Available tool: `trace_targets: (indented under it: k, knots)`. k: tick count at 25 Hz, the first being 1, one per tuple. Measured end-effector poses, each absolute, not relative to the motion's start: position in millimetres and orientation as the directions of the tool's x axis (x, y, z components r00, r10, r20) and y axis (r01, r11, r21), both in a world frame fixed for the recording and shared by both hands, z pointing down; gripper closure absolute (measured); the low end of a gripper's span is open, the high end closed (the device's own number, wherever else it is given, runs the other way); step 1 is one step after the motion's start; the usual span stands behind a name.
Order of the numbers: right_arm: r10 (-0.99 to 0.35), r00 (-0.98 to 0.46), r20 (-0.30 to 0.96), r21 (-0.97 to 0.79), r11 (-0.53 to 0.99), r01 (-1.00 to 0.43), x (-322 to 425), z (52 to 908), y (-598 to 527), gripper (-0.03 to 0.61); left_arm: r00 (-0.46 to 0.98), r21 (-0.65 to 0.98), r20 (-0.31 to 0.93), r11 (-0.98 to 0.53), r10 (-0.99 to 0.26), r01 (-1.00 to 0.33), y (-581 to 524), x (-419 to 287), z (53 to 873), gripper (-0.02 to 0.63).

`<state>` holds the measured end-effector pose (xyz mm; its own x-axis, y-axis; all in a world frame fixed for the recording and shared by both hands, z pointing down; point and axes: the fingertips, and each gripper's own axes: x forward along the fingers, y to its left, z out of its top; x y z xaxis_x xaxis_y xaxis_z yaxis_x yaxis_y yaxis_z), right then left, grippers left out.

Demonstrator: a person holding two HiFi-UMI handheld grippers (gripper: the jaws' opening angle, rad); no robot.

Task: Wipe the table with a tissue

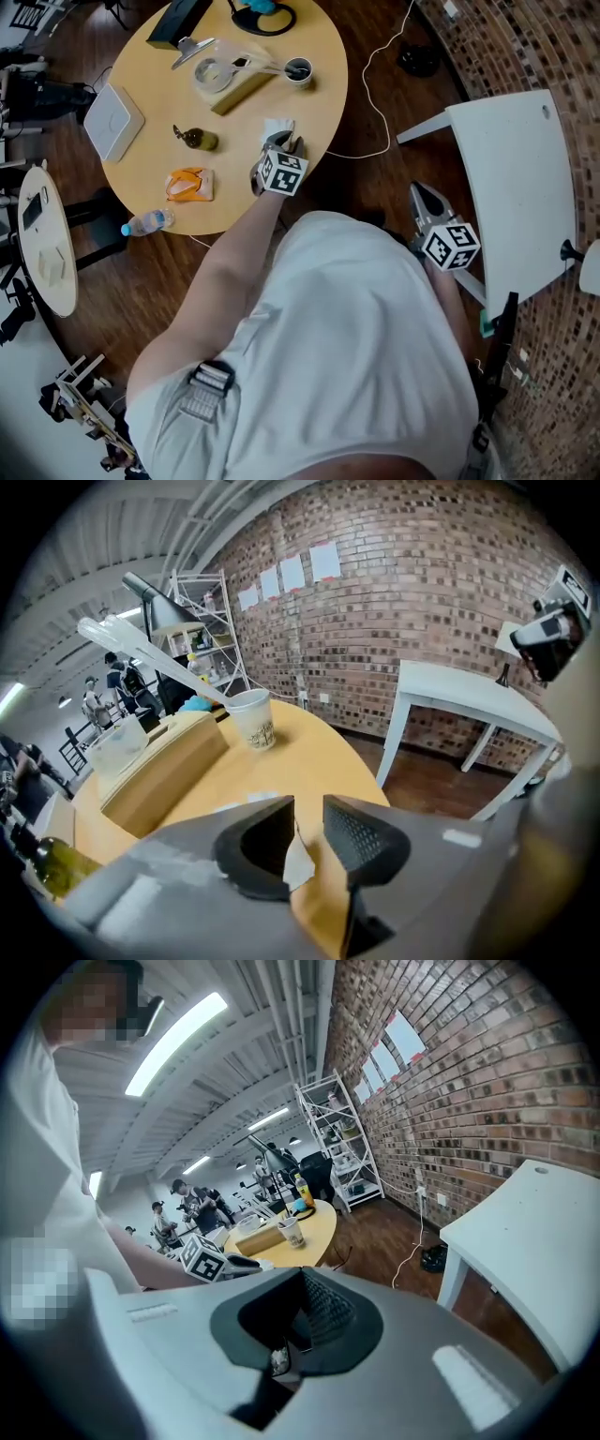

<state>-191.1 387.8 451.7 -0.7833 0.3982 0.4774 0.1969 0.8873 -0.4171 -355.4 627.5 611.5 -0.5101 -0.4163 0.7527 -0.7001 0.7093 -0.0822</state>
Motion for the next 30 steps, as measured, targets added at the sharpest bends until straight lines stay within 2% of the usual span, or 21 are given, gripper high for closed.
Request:
trace_targets:
  k: [6, 11, 13, 15, 19, 24, 30]
  knots:
    - [0.357, -0.796, 0.488, -0.431, 0.892, 0.136, -185, 457, 367, 0.572, -0.43, -0.035, 0.831, 0.738, -0.353, -0.674, 646, -363, 640, 0.369]
    - [0.356, -0.794, 0.492, -0.444, 0.888, 0.123, -187, 460, 368, 0.572, -0.423, 0.029, 0.842, 0.811, -0.334, -0.584, 674, -371, 646, 0.355]
    - [0.359, -0.794, 0.491, -0.446, 0.886, 0.125, -189, 460, 370, 0.572, -0.423, 0.045, 0.851, 0.845, -0.311, -0.532, 689, -372, 647, 0.386]
    - [0.361, -0.792, 0.493, -0.445, 0.886, 0.127, -190, 461, 373, 0.572, -0.425, 0.058, 0.856, 0.872, -0.294, -0.487, 702, -372, 649, 0.467]
    - [0.363, -0.788, 0.498, -0.445, 0.887, 0.127, -192, 463, 377, 0.572, -0.458, 0.124, 0.809, 0.869, -0.368, -0.479, 697, -379, 638, 0.519]
    - [0.364, -0.786, 0.499, -0.449, 0.885, 0.125, -194, 463, 385, 0.572, -0.472, 0.268, 0.732, 0.845, -0.491, -0.463, 684, -377, 619, 0.532]
    - [0.334, -0.802, 0.495, -0.448, 0.889, 0.094, -191, 465, 390, 0.572, -0.439, 0.547, 0.497, 0.663, -0.748, -0.512, 633, -364, 579, 0.532]
